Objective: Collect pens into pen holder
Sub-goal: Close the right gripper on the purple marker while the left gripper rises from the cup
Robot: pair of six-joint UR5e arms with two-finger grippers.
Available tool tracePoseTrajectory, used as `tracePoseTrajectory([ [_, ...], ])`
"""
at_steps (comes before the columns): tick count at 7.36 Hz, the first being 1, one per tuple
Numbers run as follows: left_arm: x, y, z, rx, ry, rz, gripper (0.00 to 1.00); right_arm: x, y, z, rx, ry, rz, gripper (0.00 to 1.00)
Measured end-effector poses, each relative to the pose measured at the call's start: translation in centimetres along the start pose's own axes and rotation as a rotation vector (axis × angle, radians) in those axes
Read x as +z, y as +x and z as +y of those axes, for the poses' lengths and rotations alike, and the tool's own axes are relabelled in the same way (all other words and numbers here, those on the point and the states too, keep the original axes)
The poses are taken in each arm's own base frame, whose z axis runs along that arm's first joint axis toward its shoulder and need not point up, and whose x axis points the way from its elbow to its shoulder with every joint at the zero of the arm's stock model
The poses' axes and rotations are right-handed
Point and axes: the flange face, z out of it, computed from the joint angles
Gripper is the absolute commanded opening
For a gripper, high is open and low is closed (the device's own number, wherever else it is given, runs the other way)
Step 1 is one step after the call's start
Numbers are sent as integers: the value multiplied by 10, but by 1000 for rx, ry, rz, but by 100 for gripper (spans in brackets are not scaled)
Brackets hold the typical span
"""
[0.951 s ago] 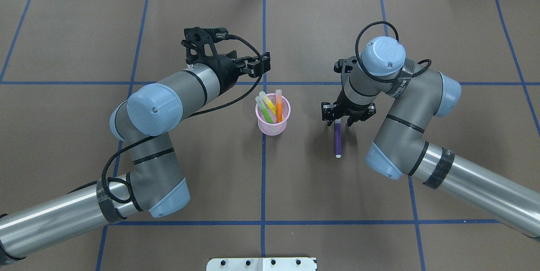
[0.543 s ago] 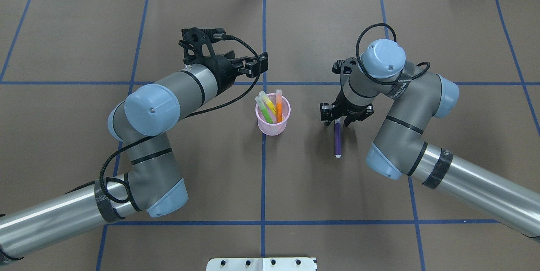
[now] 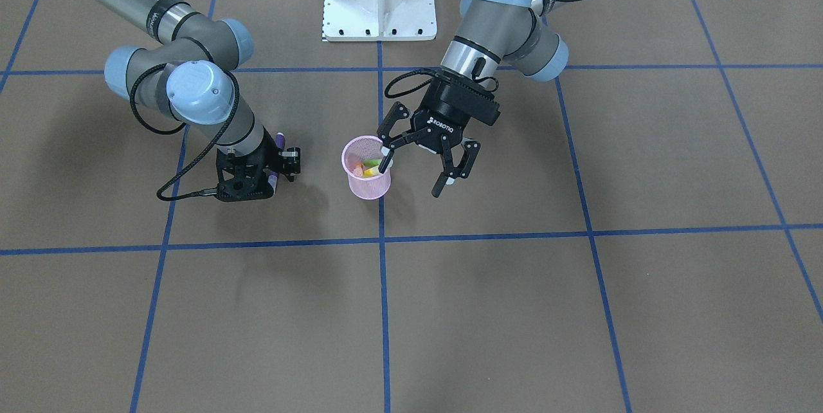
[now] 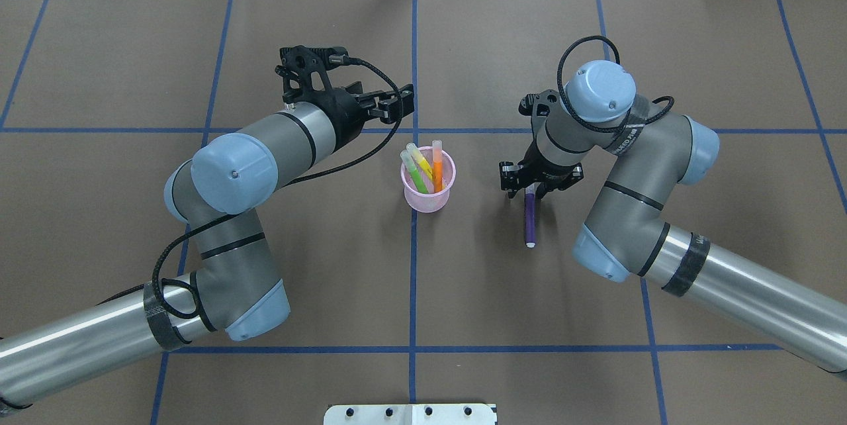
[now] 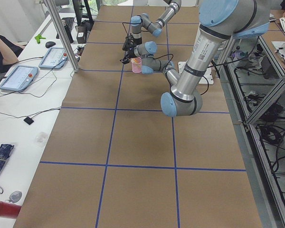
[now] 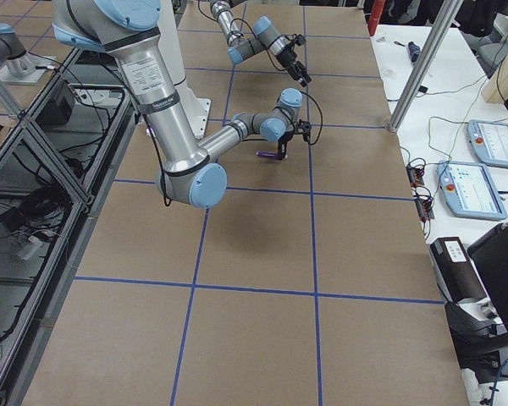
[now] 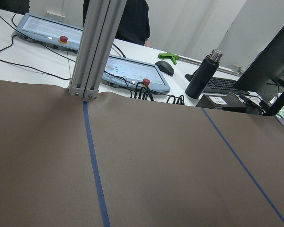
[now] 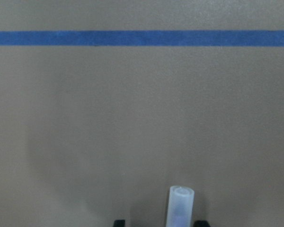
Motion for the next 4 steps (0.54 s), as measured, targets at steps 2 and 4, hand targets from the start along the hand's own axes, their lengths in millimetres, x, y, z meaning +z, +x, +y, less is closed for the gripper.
tracePoseTrajectory([
  [2,0,0,0,-1,-1,0,99,2,3,0,5,-3,6,58],
  [4,0,-1,0,-1,-1,0,98,3,6,1,10,-6,12,39],
])
